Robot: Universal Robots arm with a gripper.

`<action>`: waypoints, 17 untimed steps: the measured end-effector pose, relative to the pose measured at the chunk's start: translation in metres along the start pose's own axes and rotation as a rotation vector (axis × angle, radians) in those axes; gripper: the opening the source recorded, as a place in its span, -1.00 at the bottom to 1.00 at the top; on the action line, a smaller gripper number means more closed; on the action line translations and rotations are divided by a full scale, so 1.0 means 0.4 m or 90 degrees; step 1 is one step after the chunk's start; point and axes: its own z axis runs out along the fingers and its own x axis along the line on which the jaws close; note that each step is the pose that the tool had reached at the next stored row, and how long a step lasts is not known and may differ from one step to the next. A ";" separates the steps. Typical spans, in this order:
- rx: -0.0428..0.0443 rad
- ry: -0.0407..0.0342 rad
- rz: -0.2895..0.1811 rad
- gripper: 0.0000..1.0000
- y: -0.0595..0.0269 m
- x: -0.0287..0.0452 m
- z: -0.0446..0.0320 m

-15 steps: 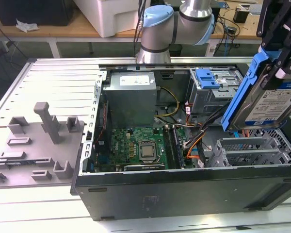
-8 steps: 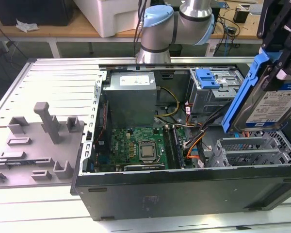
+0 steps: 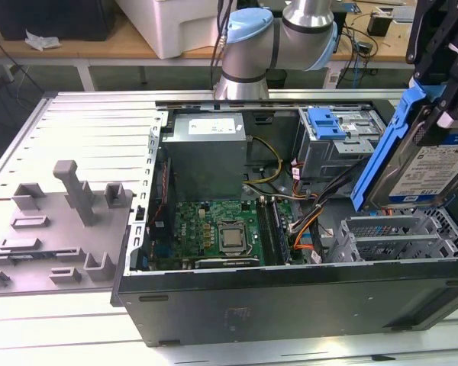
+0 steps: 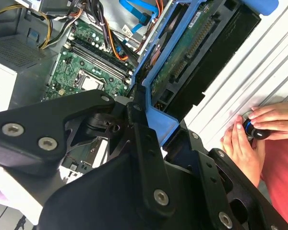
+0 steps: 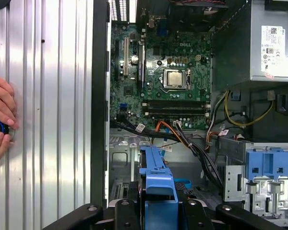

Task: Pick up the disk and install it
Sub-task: 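Insert the disk into the insertion slot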

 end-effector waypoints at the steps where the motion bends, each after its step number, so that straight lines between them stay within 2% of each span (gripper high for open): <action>1: 0.0000 0.0000 0.000 -0.26 -0.001 -0.001 0.001; 4: 0.0001 0.0008 0.003 -0.26 -0.004 -0.004 0.005; 8: 0.0003 0.0092 0.008 -0.26 -0.007 -0.007 0.010; 10: 0.0003 0.0159 0.010 -0.26 -0.008 -0.011 0.012; 11: 0.0003 0.0178 0.011 -0.26 -0.008 -0.013 0.013; 17: 0.0005 0.0187 0.014 -0.26 -0.008 -0.016 0.019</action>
